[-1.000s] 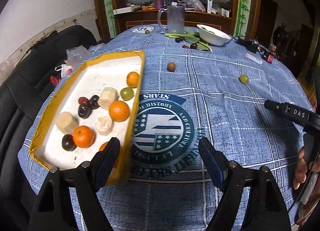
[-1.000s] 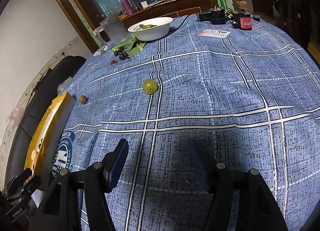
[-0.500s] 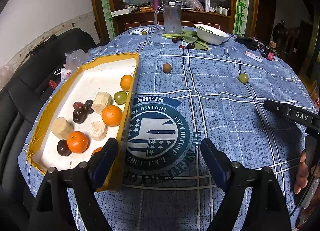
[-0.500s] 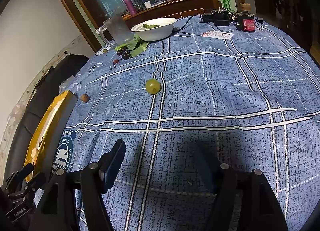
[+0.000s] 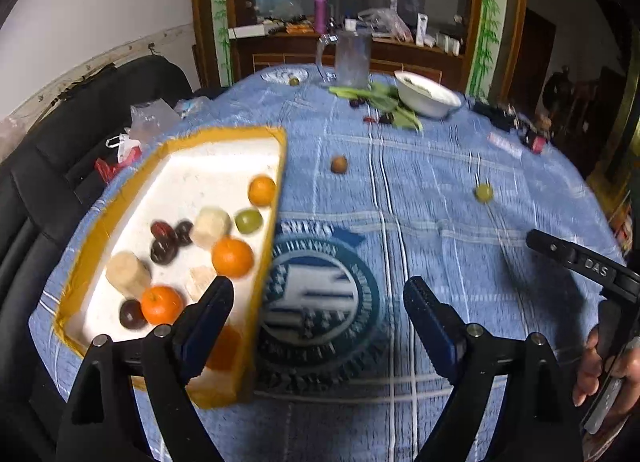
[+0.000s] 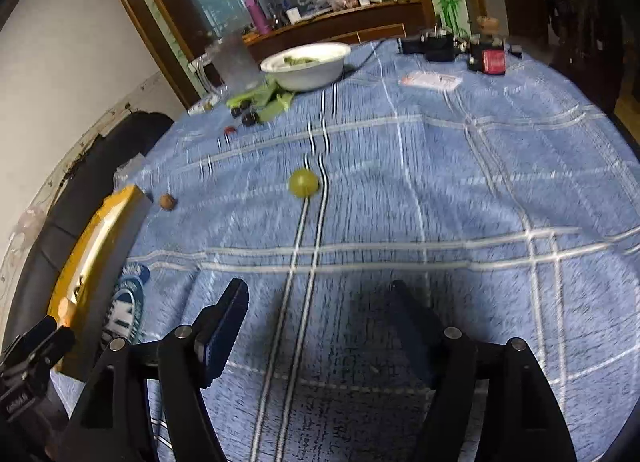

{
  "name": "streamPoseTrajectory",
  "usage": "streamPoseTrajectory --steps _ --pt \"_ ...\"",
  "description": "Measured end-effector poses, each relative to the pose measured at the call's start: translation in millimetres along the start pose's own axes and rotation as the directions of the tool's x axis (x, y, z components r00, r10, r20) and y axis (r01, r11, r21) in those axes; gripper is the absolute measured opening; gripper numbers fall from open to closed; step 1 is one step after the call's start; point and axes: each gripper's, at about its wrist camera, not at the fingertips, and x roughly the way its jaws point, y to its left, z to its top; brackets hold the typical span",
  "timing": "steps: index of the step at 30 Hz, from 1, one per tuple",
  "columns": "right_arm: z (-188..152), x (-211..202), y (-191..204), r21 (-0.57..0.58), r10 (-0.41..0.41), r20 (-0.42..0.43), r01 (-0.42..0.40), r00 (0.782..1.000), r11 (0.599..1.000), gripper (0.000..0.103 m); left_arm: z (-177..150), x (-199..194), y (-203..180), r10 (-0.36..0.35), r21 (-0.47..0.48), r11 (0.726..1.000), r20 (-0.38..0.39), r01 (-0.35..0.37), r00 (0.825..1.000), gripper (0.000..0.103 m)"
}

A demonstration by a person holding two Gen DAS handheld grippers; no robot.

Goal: Organize fruits
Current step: 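Grasp the small brown round fruit with the left tool while the right tool grasps the last green grape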

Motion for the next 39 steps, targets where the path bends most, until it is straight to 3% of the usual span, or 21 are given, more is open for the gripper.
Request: streamPoseTrajectory --steps 3,7,10,12,13,16,17,24,28,30,32,39 --pt "23 -6 8 -0.019 -0.003 0.016 0.004 1.000 1.000 0.076 15 4 6 -0.027 -0.042 0.999 0.005 0.027 1.000 0.086" --pt "50 14 23 -0.060 -0.023 -0.008 0.023 1.000 0.998 0.076 41 14 1 -0.120 -0.077 0.990 0.016 0.121 0.993 0.086" --pt "61 43 33 -0.075 -0.029 -0.026 0.027 0.999 0.997 0.073 63 26 -13 -0.161 -0.038 0.986 0.039 0.163 0.986 0.086" --pt "64 57 36 -0.075 -0.023 -0.032 0.021 0.999 0.997 0.065 75 38 -24 -0.160 0.008 0.987 0.043 0.160 0.986 0.086" --pt "65 63 37 -0.077 -0.025 -0.036 0.023 0.999 0.997 0.064 79 46 -29 -0.163 0.032 0.986 0.042 0.161 0.986 0.081" --pt "64 76 34 -0.073 -0.025 -0.035 0.023 0.999 0.997 0.064 91 79 -40 -0.126 0.082 0.988 -0.015 0.127 0.992 0.054" --pt "63 78 33 -0.074 -0.027 -0.039 0.024 0.999 0.997 0.064 94 91 -42 -0.117 0.089 0.989 -0.036 0.120 0.993 0.051" --pt "62 90 28 -0.113 -0.036 -0.047 0.031 0.998 0.993 0.063 106 160 -42 0.001 0.112 0.994 -0.109 0.011 0.994 0.051" --pt "61 92 33 -0.155 -0.048 -0.047 0.040 0.998 0.987 0.047 102 180 -44 0.018 0.130 0.992 -0.149 0.001 0.989 0.051" --pt "60 92 34 -0.172 -0.067 -0.042 0.058 0.997 0.983 0.037 98 189 -44 0.015 0.127 0.992 -0.180 0.008 0.984 0.040" --pt "60 92 32 -0.170 -0.078 -0.038 0.071 0.996 0.983 0.031 98 188 -44 0.005 0.108 0.994 -0.168 0.014 0.986 0.020" --pt "61 84 28 -0.145 -0.045 -0.034 0.040 0.998 0.989 0.025 100 175 -38 -0.012 0.048 0.999 -0.148 0.019 0.989 0.020"
